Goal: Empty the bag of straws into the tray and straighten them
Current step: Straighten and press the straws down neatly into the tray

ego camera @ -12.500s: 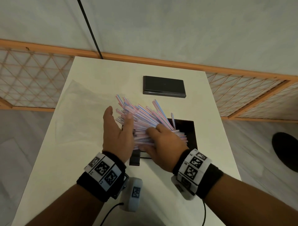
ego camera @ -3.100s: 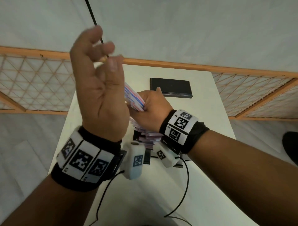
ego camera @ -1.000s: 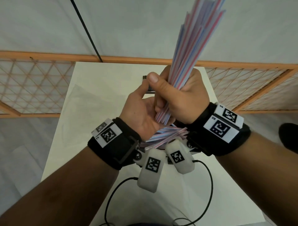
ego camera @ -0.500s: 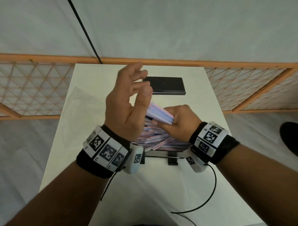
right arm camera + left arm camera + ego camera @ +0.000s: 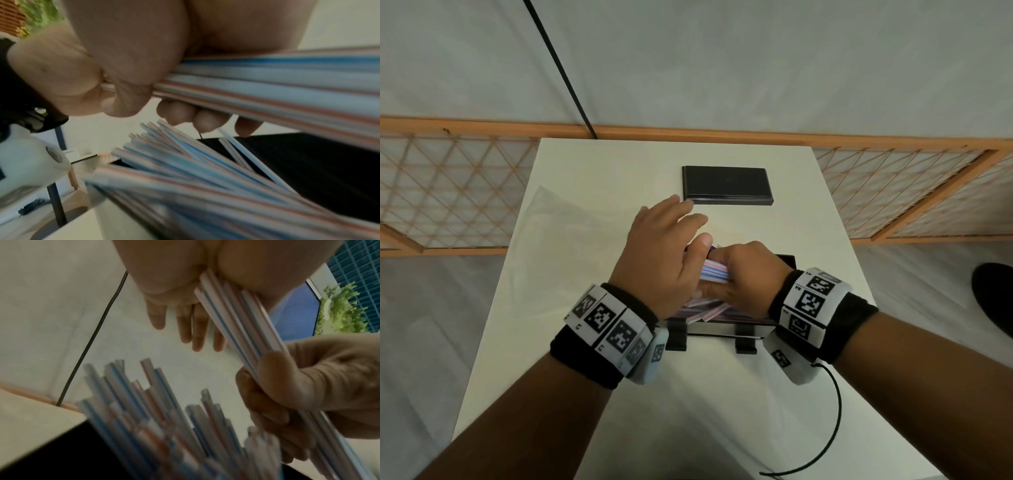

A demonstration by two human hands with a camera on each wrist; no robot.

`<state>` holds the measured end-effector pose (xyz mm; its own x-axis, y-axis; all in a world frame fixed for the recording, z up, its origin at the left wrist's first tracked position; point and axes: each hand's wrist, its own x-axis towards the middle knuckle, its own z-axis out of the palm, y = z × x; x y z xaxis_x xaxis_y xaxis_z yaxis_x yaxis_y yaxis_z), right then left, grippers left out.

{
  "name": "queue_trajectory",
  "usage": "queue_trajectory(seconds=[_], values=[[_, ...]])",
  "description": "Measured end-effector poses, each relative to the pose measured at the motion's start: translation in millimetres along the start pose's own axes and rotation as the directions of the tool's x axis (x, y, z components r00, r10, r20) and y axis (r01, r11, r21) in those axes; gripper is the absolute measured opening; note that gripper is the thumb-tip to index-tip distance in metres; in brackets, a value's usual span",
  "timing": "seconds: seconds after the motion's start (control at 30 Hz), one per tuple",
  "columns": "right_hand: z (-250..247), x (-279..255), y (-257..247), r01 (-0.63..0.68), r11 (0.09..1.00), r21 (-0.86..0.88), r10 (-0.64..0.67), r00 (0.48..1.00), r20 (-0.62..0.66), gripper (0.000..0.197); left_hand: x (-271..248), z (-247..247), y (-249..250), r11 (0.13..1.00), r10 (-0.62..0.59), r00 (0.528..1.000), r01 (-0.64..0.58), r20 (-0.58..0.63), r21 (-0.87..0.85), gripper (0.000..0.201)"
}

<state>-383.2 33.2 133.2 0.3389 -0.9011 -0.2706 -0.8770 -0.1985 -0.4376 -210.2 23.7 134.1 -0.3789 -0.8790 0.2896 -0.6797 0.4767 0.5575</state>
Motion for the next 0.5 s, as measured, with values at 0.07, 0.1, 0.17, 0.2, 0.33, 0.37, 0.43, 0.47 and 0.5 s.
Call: queue_trajectory(seconds=[0.07,0.1,0.17,0.2,0.33,0.37,0.43,0.47,0.5], values=[[5,1,3,-0.046,0.998,-0.039,0.047,0.999,0.025,0.057,1,6,-4,0.987,-0.112,0.987,0.098,0.114,0.124,0.063],[8,1,6,-0.06,0.994,-0.089,0.063,0.998,0.026,0.064,1,9,-7,0.97,-0.182,0.969,0.149,0.166,0.193,0.065],[10,0,10,-0.099,0.972,-0.211,0.105,0.994,0.018,0.079,-1,13,-14,0.94,-0.269,0.94,0.208,0.208,0.272,0.064],[9,-2,11,-0.114,0.962,-0.25,0.119,0.993,0.007,0.083,-1,15,-18,0.939,-0.283,0.935,0.226,0.212,0.258,0.062],[16,-18,18,-0.129,0.97,-0.209,0.119,0.991,-0.056,0.094,-5,19,-27,0.937,-0.344,0.926,0.348,0.156,0.002,0.071],[22,-23,19,-0.136,0.971,-0.198,0.123,0.99,-0.076,0.099,-7,21,-28,0.921,-0.371,0.922,0.38,0.11,-0.079,0.071],[36,-30,22,-0.177,0.965,-0.191,0.157,0.981,-0.119,0.108,-8,23,-27,0.867,-0.455,0.89,0.452,0.041,-0.21,0.06],[43,-31,22,-0.213,0.958,-0.192,0.189,0.973,-0.133,0.114,-8,23,-26,0.821,-0.514,0.857,0.505,0.041,-0.267,0.055],[47,-31,22,-0.248,0.949,-0.192,0.224,0.964,-0.142,0.119,-7,24,-26,0.766,-0.569,0.821,0.553,0.055,-0.33,0.049]])
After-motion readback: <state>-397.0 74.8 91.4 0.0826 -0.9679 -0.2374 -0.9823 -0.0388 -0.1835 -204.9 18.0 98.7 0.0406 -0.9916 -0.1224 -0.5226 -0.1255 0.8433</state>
